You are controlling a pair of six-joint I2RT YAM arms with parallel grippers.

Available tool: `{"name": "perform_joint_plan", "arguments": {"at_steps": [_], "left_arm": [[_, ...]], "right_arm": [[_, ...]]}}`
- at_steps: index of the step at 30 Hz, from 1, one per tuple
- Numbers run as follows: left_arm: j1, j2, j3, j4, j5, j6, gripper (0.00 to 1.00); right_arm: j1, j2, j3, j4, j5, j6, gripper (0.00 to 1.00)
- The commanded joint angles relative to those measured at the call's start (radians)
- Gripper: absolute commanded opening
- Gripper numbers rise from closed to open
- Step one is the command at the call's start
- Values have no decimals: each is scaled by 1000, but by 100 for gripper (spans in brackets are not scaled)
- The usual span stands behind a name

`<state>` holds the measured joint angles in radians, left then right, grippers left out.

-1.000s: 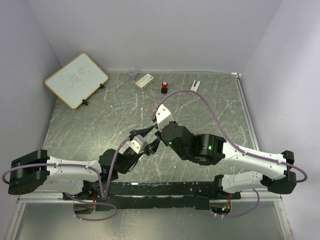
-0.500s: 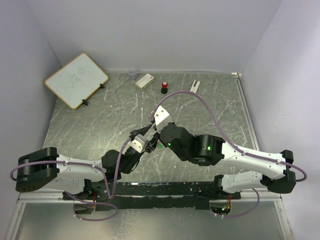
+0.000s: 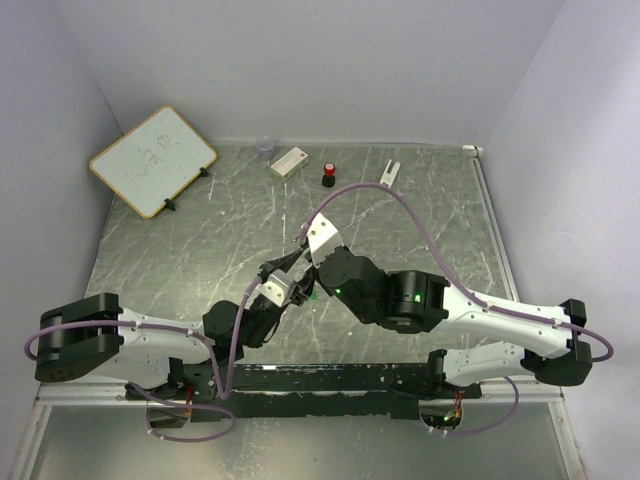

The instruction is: Remove the keys from the keyring

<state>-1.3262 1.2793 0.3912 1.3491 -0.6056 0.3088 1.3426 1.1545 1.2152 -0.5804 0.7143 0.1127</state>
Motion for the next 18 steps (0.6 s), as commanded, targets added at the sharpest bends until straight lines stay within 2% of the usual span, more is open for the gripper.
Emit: {"name": "perform_joint_plan", "arguments": {"at_steps": [1,13,16,18], "left_arm": [[-8,18,-4,106,-21,19,54],[-16,49,-6,177,-19,61,52],[-20,53,-5,187,-15,75,46],[-22,50,-3,180,-7,84,39]], "right_arm": [[15,14,6,19,0,8,0],[25,25,12,14,3,8,0],[27,26,13,15,4,9,0],[27,25,14,12,4,11,0]]}}
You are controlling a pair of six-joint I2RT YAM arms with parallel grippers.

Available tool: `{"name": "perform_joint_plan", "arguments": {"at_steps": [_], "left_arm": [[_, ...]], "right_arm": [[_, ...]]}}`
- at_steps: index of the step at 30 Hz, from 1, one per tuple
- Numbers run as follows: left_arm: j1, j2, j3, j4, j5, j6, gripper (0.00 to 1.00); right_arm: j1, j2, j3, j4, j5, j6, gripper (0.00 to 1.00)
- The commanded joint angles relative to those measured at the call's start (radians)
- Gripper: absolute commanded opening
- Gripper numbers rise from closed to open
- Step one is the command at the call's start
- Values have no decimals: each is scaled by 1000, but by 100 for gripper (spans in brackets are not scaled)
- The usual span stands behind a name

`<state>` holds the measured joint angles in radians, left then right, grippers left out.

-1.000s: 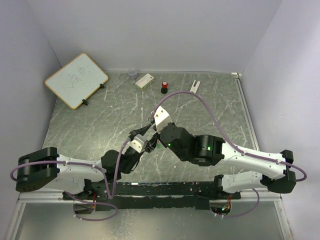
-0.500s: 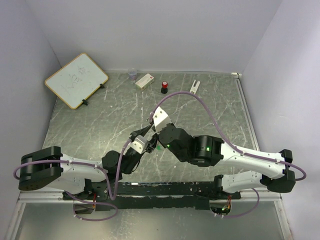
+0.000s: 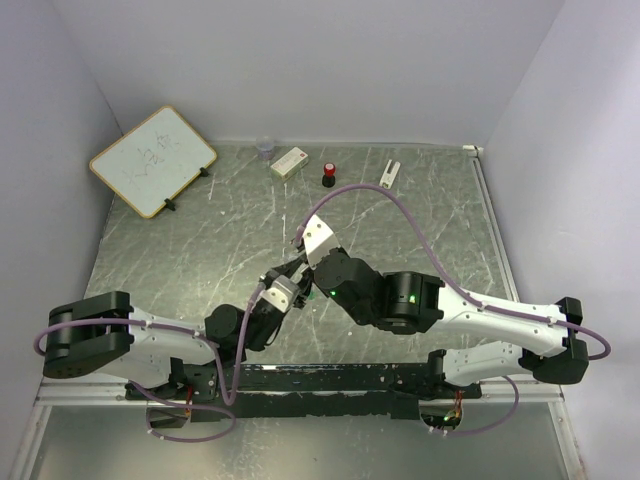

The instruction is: Remove the keys from the keyring

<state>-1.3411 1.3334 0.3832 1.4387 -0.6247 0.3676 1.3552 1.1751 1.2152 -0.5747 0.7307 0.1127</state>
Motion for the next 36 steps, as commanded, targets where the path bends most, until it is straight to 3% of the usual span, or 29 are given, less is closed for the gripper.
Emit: {"name": "perform_joint_plan", "arguments": {"at_steps": [1,15,24,32,36], "left_arm": [[-7,-7,6,85,16,28,35],[-16,-73,-35,60,47,71,7],[-18,-169,-32,-113,76,60,7],[-18,-187,-40,-150,86,34,7],[-19,-174,-38,-148,94,11,22]], "right_arm": [[14,5,14,6,-14,12,0],[18,11,31,-36,13,29,0],[21,6,43,-66,60,33,0],[22,7,35,-42,54,22,0],[22,19,44,-44,46,18,0]]}}
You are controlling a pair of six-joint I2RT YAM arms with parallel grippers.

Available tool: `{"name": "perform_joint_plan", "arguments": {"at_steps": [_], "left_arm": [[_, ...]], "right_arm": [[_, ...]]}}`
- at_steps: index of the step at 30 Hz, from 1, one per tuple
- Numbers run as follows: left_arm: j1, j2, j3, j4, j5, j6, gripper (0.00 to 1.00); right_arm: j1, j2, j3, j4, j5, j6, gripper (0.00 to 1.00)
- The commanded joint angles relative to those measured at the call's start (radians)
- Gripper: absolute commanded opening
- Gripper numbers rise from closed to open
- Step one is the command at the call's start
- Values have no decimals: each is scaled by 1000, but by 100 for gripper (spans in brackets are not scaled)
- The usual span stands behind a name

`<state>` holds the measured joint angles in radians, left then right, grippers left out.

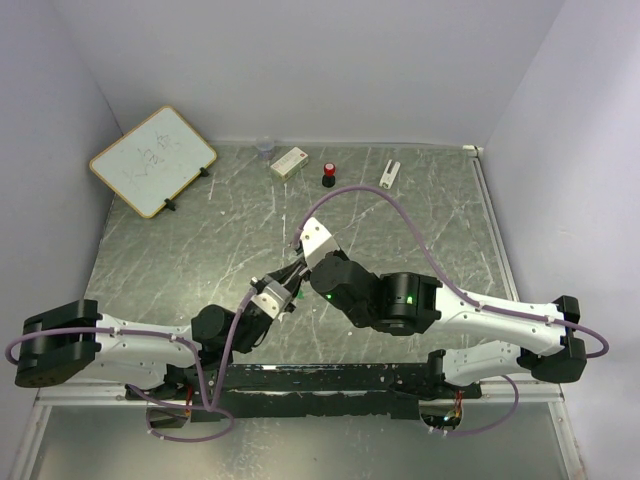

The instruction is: Remove the keys from the keyring

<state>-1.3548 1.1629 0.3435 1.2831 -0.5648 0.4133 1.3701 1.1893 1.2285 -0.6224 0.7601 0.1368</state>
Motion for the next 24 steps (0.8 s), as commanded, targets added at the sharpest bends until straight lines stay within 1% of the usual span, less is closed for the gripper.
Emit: {"name": "perform_joint_plan", "arguments": {"at_steps": [1,4,8,15,24], "left_arm": [[-6,3,-1,19,38,-37,27],[-6,20,-6,54,35,-42,35],[-6,42,-6,99,26,-35,41],[-5,85,1,147,9,-28,42],[-6,112,13,155,33,-30,41]], "right_arm": [[8,7,32,4,14,-6,0],[6,9,32,9,5,-9,0],[9,8,32,11,-6,-7,0],[13,10,34,9,-7,-5,0],[18,9,34,7,-16,-10,0]]}}
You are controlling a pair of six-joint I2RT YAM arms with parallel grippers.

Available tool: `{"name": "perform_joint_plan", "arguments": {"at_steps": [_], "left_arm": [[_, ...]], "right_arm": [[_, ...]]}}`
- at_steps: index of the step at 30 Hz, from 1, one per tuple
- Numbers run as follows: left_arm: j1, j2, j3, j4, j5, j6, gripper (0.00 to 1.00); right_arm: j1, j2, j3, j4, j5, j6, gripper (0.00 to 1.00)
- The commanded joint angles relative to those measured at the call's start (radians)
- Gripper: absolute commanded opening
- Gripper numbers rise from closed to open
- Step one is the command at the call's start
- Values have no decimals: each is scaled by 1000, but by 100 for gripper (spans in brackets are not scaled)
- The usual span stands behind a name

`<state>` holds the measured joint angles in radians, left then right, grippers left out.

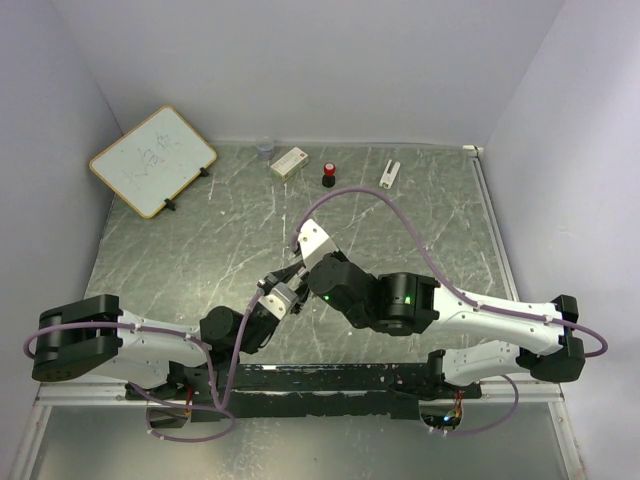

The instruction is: Remove the keys from the keyring

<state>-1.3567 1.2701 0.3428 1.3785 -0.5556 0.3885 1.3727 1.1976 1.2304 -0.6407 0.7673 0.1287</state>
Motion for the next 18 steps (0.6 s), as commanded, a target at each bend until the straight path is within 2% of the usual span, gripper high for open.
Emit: {"name": "perform_joint_plan", "arguments": {"at_steps": [1,8,18], "left_arm": [[-4,4,12,63,21,-3,41],[-4,-23,-5,80,29,9,44],[-4,-108,-15,-20,82,1,48]], "right_arm": [[15,1,32,24,-23,-1,0],[21,3,29,21,-26,-5,0],[29,-3,27,39,-33,-27,0]]}}
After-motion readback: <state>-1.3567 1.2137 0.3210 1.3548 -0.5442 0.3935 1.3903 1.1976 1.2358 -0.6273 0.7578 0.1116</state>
